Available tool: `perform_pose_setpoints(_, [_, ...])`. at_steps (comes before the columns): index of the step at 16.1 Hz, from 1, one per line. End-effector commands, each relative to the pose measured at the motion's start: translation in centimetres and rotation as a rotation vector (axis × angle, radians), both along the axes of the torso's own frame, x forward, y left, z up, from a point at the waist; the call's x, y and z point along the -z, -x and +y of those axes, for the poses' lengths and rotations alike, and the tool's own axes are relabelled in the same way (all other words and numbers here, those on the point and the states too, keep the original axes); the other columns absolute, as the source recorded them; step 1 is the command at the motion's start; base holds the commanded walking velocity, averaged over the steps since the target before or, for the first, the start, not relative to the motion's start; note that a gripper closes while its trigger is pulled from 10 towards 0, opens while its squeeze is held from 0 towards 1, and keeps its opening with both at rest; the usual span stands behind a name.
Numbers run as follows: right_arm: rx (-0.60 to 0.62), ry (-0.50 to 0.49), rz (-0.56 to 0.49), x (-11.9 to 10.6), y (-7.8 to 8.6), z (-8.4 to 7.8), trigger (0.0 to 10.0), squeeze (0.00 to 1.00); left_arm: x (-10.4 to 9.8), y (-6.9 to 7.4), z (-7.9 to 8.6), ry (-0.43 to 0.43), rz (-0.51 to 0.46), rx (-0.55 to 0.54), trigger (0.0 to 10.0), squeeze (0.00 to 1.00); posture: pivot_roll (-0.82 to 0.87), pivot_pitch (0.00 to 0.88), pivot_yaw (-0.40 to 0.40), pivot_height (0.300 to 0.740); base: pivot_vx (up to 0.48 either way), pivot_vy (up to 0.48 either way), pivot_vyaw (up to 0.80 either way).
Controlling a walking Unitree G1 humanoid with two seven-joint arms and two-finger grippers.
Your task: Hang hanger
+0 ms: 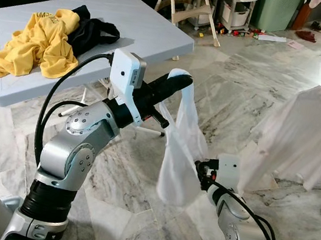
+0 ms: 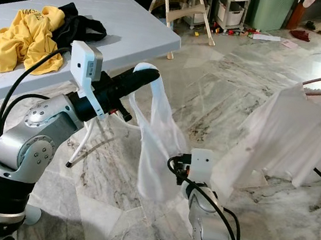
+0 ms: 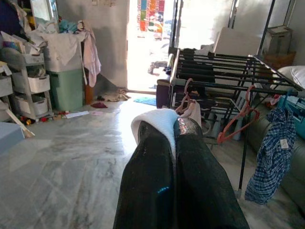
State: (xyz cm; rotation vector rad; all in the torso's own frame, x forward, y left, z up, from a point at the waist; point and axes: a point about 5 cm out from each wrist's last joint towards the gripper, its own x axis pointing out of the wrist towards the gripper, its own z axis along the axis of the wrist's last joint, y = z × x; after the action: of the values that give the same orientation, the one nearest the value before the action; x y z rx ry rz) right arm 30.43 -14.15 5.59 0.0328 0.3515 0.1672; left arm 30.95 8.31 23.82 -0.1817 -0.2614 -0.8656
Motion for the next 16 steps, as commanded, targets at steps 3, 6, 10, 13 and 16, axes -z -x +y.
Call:
perform_pose_setpoints(3, [0.0,-0.019,0.006,0.1,-0.1,0.5,0.0,0.0,-1.3,0.1,0.2,0.011,-0.04,-0.01,10.0,0.0,-0.07,0.089,0.108,0.74,0.0,0.0,0.0])
perform_pose_setpoints(6, [0.007,-0.022,0.007,0.3,-0.3,0.4,0.0,0.0,-1.3,0.1,0.3,0.01,-0.04,-0.018,10.0,0.0,-0.07,0.087,0.108,0.74,0.0,0.0,0.0])
perform_pose_setpoints(10, [0.041,-0.019,-0.003,0.0,-0.6,-0.5,0.0,0.0,-1.3,0.0,0.3,0.007,-0.043,-0.022,10.0,0.0,-0.07,0.084,0.106,0.74,0.0,0.0,0.0])
perform_pose_setpoints(13, [0.064,-0.013,-0.011,-0.2,-0.9,-1.0,0.0,0.0,-1.2,-0.1,0.3,0.006,-0.041,-0.025,10.0,0.0,-0.08,0.082,0.104,0.74,0.0,0.0,0.0])
perform_pose_setpoints(16, [0.078,-0.01,-0.015,-0.3,-1.1,-1.4,0.0,0.0,-0.8,0.0,0.2,-0.01,-0.036,-0.023,10.0,0.0,-0.08,0.08,0.103,0.74,0.0,0.0,0.0])
